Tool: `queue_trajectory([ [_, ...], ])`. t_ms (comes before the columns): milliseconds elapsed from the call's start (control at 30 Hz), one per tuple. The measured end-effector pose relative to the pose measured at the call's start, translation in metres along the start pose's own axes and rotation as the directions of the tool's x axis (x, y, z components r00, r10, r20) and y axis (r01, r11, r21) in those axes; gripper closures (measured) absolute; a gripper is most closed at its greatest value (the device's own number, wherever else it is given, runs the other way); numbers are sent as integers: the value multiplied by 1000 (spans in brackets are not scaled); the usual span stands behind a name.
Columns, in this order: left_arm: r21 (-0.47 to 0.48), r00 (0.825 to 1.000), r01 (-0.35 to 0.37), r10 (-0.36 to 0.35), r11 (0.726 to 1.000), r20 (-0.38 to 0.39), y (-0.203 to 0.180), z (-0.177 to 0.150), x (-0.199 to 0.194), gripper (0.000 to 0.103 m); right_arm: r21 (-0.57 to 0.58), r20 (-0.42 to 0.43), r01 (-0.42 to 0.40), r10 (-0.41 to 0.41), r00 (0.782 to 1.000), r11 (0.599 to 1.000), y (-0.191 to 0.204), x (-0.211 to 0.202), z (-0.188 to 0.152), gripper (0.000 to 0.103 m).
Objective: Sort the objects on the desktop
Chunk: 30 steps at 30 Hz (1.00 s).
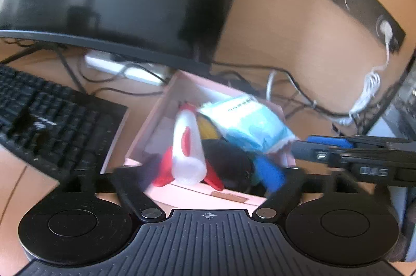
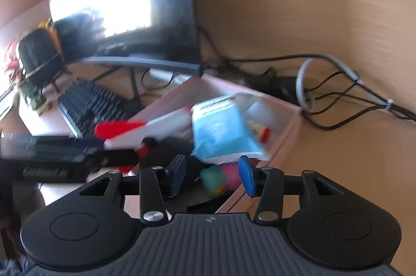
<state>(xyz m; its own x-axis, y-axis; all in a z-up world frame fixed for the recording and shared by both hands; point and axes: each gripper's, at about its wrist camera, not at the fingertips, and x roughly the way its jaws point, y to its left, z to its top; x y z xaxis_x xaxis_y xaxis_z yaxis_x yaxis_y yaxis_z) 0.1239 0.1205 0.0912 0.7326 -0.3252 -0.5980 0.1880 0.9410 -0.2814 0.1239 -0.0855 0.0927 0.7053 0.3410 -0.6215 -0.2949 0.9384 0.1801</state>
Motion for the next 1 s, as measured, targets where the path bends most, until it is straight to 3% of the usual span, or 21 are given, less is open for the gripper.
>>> queue_trajectory([
  [33, -5, 1000, -17, 17, 1000, 25, 0, -2, -6, 5, -9, 18, 4, -4, 1000, 1000, 1, -8, 0, 57],
  [100, -2, 999, -34, 34, 999, 37, 4, -4, -15, 5, -39, 41, 27, -25, 999, 999, 4, -21, -4, 43],
  [200, -12, 996, -75, 76, 997, 41, 13, -10, -28, 4, -111, 32, 85, -82, 996, 990, 19, -26, -18, 33],
  [367, -73, 992, -115, 118, 991, 39, 25, -24, -49, 2, -261, -44, 132, -149, 988, 956, 47, 6, -55, 27],
  [467, -55, 991, -128, 129, 990, 18, 25, -34, -56, 2, -303, -29, 197, -216, 976, 933, 55, 22, -66, 27],
  [667, -33, 992, -129, 129, 991, -17, 28, -42, -49, 2, -236, -18, 258, -269, 963, 937, 32, 15, -65, 26],
  [833, 36, 995, -76, 78, 996, -64, 13, -43, -22, 2, -53, -58, 352, -355, 933, 934, -34, -5, -59, 27],
  [933, 103, 994, -37, 48, 994, -101, -2, -46, -4, 2, 148, -62, 206, -199, 978, 967, -72, -31, -54, 27],
  [1000, 147, 993, -25, 41, 989, -109, -11, -47, 6, 2, 236, -27, 120, -117, 993, 964, -82, -43, -49, 27],
])
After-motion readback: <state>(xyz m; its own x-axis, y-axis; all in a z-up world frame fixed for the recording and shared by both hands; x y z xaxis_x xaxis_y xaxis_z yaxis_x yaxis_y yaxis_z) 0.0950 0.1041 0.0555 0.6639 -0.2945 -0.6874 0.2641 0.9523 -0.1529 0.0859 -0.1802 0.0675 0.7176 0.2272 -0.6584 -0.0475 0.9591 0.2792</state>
